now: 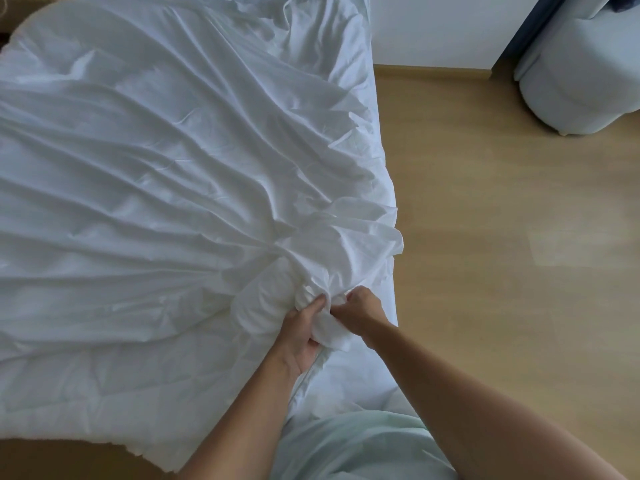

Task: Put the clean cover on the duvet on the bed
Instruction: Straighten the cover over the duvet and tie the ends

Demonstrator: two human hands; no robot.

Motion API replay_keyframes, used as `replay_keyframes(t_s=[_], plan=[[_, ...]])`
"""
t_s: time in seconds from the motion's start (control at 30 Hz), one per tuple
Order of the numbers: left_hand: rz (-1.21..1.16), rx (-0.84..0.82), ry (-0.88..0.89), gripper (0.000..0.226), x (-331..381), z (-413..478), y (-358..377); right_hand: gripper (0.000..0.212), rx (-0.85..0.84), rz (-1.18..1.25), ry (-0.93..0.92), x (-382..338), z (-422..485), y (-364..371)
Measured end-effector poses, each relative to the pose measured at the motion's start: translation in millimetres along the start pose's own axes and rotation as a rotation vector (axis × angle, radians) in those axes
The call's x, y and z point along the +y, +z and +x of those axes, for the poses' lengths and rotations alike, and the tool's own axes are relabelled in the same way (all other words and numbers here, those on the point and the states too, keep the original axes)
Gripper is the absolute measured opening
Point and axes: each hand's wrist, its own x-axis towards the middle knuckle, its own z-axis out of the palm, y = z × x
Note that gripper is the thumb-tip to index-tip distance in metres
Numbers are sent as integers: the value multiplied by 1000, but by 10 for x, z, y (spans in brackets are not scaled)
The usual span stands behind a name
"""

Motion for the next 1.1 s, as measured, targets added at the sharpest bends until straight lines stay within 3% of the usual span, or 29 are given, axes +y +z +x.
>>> replay_keyframes(t_s=[0.07, 0.13, 0.27, 0.37, 0.5, 0.57, 0.7, 0.8, 0.9, 1.0, 1.1], plan=[[33, 78, 1, 31, 39, 59, 11, 46, -17, 82, -35, 17, -16, 5], [9, 96, -50, 38, 105, 80, 10, 57, -86, 187, -46, 41, -38, 1], [-77, 57, -155, 51, 220, 50, -43, 80, -201, 365, -51, 168, -16, 61], [-165, -19, -160, 53, 260, 1, -109, 83, -225, 437, -64, 223, 25, 74], [-193, -182, -163, 66, 318, -13, -147, 73, -95, 480, -140, 245, 56, 115], [-156, -177, -157, 68, 319, -2, -147, 71, -81, 571, -75, 221, 71, 151], [-62, -147, -170, 66, 262, 60, -215, 41, -265, 734, 157, 100, 122, 120], [-15, -137, -174, 65, 217, 74, -230, 20, -338, 721, 198, 61, 213, 74], [63, 52, -105, 54, 186, 72, -132, 10, -251, 555, 176, 16, 249, 175], [97, 265, 36, 39, 192, 70, -79, 21, -143, 590, 152, 21, 270, 288], [-38, 317, 47, 27, 199, 46, -179, 37, -51, 600, 82, 105, 279, 255]])
